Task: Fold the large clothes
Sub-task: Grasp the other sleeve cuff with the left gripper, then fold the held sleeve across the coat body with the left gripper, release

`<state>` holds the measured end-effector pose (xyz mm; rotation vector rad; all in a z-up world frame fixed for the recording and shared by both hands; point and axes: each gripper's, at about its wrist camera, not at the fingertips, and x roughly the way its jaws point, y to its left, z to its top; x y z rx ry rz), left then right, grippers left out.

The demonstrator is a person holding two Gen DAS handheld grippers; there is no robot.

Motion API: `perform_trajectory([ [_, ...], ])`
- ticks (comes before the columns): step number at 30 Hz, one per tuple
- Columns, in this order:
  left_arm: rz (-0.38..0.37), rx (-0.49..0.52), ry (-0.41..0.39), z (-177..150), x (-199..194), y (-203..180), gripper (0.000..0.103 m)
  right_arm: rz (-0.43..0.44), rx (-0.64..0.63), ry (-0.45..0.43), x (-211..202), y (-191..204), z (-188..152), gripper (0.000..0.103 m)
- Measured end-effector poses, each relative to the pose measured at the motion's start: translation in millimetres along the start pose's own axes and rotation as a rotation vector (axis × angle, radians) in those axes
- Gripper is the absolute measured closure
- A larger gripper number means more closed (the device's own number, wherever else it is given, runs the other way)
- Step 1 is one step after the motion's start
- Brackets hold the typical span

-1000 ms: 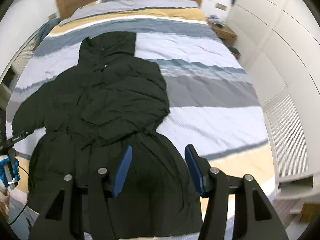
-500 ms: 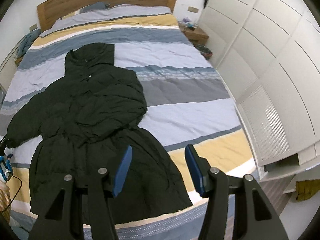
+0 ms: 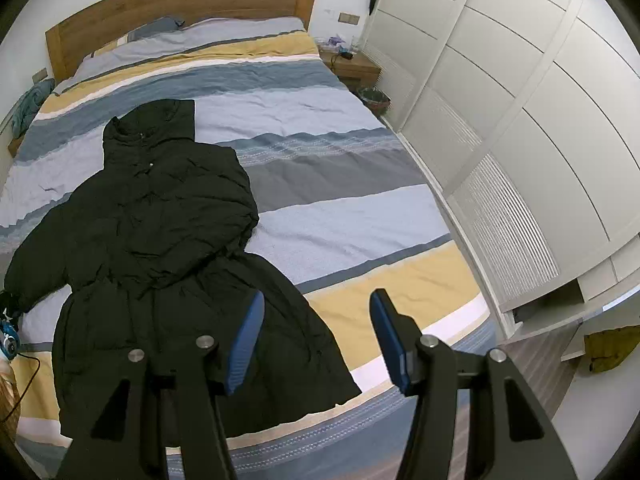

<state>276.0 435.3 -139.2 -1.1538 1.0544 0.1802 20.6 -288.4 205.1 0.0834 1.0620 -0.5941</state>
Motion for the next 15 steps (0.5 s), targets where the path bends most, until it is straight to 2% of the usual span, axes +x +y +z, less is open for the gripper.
perform_trajectory([
  [6,0.01,0.124,-0.035,-8,-19,-29,0.096,0.032,0.003,-0.001,10,1,-1,0.049],
  [15,0.026,0.426,-0.085,-41,-51,-101,0.098,0.1,0.032,0.022,41,10,-19,0.049],
])
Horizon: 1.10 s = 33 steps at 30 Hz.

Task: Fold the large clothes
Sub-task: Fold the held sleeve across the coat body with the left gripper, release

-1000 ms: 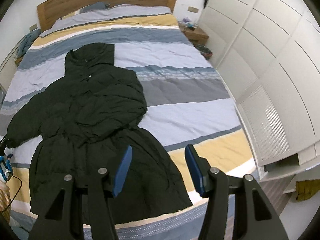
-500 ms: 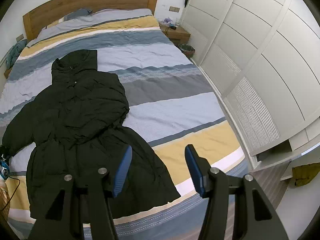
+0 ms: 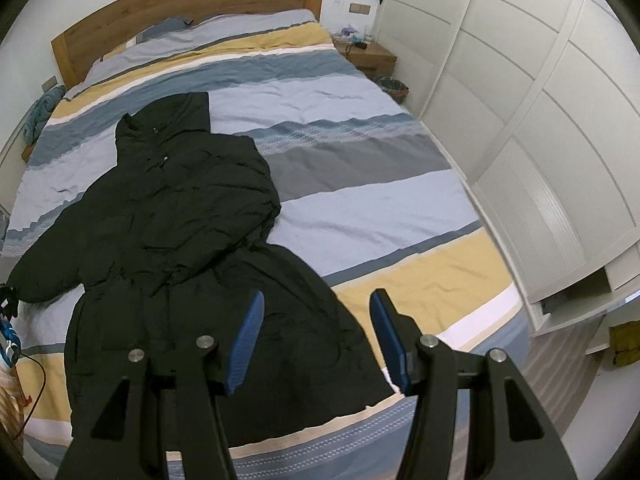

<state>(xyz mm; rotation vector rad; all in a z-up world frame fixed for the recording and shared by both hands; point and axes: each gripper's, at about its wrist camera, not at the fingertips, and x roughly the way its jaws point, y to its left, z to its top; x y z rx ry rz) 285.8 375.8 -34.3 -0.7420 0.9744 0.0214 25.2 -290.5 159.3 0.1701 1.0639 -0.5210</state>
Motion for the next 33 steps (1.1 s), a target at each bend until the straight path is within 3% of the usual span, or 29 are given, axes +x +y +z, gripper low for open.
perform_trajectory([
  [9,-0.099,0.241,-0.036,-15,-31,-107,0.098,0.062,0.011,-0.018,24,-6,-16,0.049],
  [17,-0.169,0.425,0.004,-69,-30,-210,0.099,0.098,-0.003,-0.037,53,-25,-22,0.049],
  [25,-0.11,0.62,0.13,-164,22,-291,0.099,0.12,0.036,-0.04,78,-72,-20,0.049],
  [33,0.04,0.761,0.245,-254,86,-309,0.099,0.148,0.063,-0.022,106,-117,-22,0.049],
])
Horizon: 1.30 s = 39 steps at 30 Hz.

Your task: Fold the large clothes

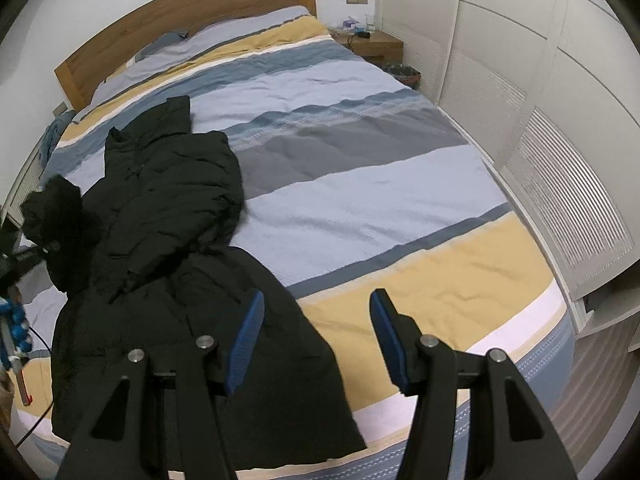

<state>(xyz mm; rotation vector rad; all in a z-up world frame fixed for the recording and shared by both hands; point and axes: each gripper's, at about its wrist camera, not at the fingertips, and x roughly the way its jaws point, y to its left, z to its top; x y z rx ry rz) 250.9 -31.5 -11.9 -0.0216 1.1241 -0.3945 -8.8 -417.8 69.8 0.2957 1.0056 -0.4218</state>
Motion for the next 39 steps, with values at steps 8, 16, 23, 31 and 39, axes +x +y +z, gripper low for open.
perform_trajectory([
  [8,0.107,0.065,0.09,-30,36,-33,0.098,0.014,-0.008,0.048,21,-27,-12,0.049],
  [16,0.148,0.078,0.122,-43,25,-36,0.087,0.089,-0.015,0.073,42,-34,-6,0.049],
  [23,0.106,0.072,0.112,-58,-18,-27,0.066,0.179,-0.13,0.088,68,15,6,0.049],
  [31,0.097,0.018,-0.03,-8,-42,14,0.064,0.303,-0.291,0.039,76,129,30,0.049],
  [39,0.152,0.1,-0.055,28,-31,50,0.048,0.366,-0.408,-0.05,72,261,57,0.049],
])
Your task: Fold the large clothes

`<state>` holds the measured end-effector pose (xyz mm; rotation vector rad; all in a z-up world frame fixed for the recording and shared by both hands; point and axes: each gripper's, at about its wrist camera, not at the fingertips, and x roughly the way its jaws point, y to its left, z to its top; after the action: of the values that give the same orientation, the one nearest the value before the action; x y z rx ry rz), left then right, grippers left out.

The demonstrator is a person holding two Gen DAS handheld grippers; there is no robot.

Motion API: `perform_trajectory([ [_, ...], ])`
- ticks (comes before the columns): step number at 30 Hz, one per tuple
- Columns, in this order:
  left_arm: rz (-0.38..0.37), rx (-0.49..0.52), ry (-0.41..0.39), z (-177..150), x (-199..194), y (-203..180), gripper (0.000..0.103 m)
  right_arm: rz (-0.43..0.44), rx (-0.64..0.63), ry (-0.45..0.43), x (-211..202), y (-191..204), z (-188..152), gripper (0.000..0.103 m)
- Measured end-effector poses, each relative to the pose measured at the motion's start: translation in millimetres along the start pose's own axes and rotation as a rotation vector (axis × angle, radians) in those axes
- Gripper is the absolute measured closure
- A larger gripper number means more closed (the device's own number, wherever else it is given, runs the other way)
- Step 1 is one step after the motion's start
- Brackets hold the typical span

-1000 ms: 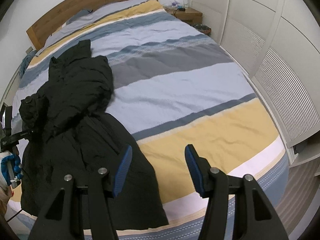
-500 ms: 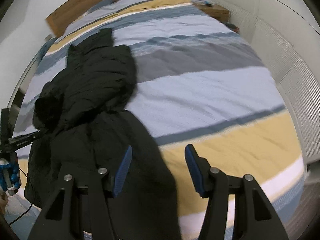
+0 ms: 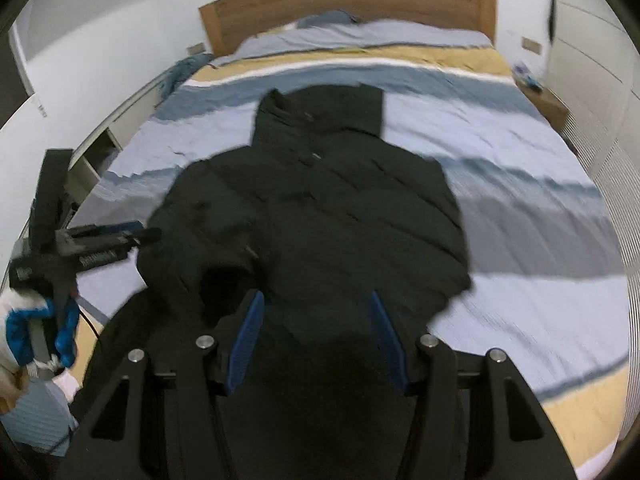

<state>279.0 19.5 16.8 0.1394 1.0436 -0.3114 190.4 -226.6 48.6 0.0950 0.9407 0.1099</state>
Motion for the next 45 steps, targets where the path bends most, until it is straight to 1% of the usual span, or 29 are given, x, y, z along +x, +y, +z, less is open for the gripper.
perform_trajectory([
  [2,0.008,0.032,-0.006,1,6,8,0.044,0.001,-0.015,-0.009,13,18,10,0.049],
  [5,0.012,0.067,-0.007,2,19,17,0.041,-0.002,-0.035,-0.006,40,44,20,0.049],
  [9,0.006,0.094,0.0,-3,41,21,0.04,-0.016,-0.059,0.013,69,61,16,0.049],
  [11,-0.007,0.099,0.012,-9,56,21,0.039,-0.036,-0.059,0.064,93,58,5,0.049],
  [14,-0.008,0.107,0.018,-19,74,16,0.035,-0.078,-0.053,0.137,121,42,-15,0.049],
  [16,-0.011,0.112,0.005,-24,81,11,0.031,-0.07,-0.033,0.158,129,30,-26,0.049],
  [18,-0.002,0.12,-0.002,-28,85,6,0.027,-0.041,-0.01,0.165,129,17,-35,0.048],
  [21,0.009,0.105,0.005,-33,93,5,0.022,-0.022,-0.02,0.173,126,11,-39,0.047],
  [26,0.026,0.092,0.009,-33,97,5,0.019,-0.022,-0.072,0.175,115,16,-35,0.047],
  [32,0.04,0.091,0.025,-36,97,5,0.017,-0.003,-0.101,0.125,92,21,-33,0.047],
  [35,0.041,0.08,0.032,-37,98,8,0.014,-0.023,-0.112,0.155,99,14,-41,0.047],
  [38,0.053,0.066,0.043,-38,100,10,0.008,-0.032,-0.106,0.181,107,5,-48,0.047],
  [42,0.075,0.048,0.057,-38,103,11,0.002,-0.03,-0.117,0.183,107,-3,-53,0.047],
  [45,0.084,0.042,0.076,-37,105,10,0.001,-0.033,-0.123,0.186,103,-10,-55,0.047],
])
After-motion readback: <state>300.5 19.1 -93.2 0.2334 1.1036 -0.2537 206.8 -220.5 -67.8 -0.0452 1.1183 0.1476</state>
